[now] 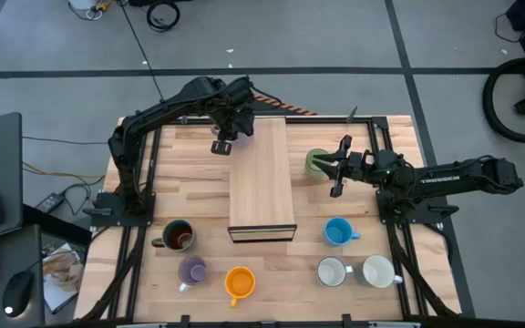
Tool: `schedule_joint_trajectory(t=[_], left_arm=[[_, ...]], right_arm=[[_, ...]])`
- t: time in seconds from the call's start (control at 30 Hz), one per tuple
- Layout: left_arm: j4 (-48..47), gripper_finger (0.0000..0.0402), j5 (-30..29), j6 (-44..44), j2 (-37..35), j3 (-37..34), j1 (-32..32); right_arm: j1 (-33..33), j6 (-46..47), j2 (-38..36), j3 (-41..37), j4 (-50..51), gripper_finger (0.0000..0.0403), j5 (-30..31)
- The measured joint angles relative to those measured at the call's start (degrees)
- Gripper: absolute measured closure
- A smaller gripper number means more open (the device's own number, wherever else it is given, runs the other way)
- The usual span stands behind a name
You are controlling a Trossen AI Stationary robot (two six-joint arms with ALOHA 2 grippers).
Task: Place coffee mugs
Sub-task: Put the top purple mug on the shelf
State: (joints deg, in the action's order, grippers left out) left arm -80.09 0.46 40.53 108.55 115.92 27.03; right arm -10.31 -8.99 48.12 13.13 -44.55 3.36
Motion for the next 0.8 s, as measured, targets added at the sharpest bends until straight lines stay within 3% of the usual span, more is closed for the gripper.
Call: schedule_joint_trajectory(t=[0.57,0.8], left_arm=[[0.45,0.0347,-3.48,1.30,0.67,0.06,0.08],[0.49,0.0297,-5.59,1.10,0.72,-0.12,0.17]], right_arm=[[0.00,0.00,0.00,0.00,0.00,0.0325,0.00],[0.00,0.00,0.00,0.00,0.00,0.0325,0.00]])
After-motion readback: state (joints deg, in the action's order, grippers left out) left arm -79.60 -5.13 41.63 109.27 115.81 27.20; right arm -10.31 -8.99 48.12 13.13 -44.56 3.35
